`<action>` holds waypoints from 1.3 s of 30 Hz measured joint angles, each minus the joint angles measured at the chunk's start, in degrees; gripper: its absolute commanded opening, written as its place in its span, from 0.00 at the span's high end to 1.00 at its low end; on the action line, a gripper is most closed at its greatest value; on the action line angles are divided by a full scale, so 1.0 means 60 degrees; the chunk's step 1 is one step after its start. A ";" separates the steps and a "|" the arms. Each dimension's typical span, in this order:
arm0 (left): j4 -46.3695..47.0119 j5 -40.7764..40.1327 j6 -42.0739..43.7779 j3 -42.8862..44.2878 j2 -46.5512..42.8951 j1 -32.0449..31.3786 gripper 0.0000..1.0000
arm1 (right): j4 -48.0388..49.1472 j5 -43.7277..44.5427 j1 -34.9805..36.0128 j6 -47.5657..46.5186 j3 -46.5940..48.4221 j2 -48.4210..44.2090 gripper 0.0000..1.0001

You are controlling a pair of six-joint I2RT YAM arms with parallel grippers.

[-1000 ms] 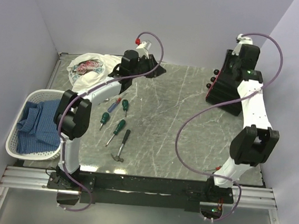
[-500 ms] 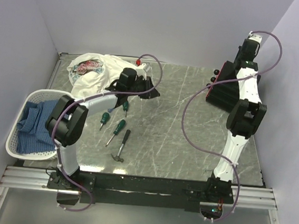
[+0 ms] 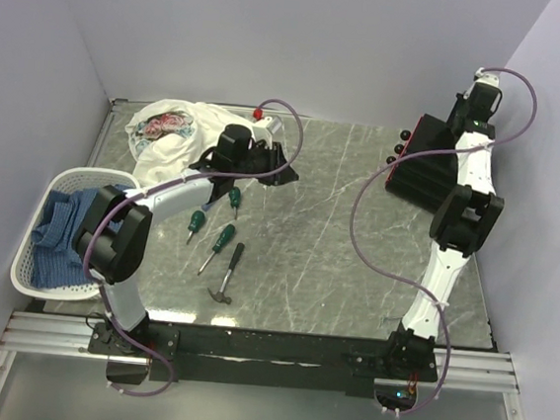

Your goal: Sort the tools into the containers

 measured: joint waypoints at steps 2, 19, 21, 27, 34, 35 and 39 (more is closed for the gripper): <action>-0.0058 0.0018 0.0051 0.0062 0.0033 -0.0007 0.72 | 0.0124 -0.0648 -0.0138 -0.0142 -0.0310 -0.0149 1.00; -0.0011 0.0084 0.0095 -0.0718 -0.0459 -0.0022 0.71 | 0.0178 -0.2994 0.0710 -0.1217 -0.4339 -0.3064 1.00; -0.0018 0.0069 0.0109 -0.0841 -0.0667 -0.0026 0.70 | 0.0382 -0.3118 0.0834 -0.1188 -0.4929 -0.3435 1.00; 0.0069 -0.0007 0.0120 -0.0911 -0.1093 -0.0026 0.78 | 0.0561 -0.3657 0.1428 -0.0878 -0.6794 -0.4874 1.00; 0.0594 -0.0321 -0.0517 -0.0361 -0.0157 -0.0291 0.99 | -0.0882 -0.3483 0.1508 -0.0124 -0.6601 -0.5125 0.95; 0.0678 -0.0350 -0.0590 -0.0087 0.0237 -0.0419 0.99 | -0.1067 -0.3271 0.1348 -0.0084 -0.6448 -0.5125 0.95; 0.0776 -0.0463 -0.0772 0.1035 0.1585 -0.0994 0.99 | -0.1118 -0.2277 0.0612 0.0029 -0.6054 -0.5133 0.95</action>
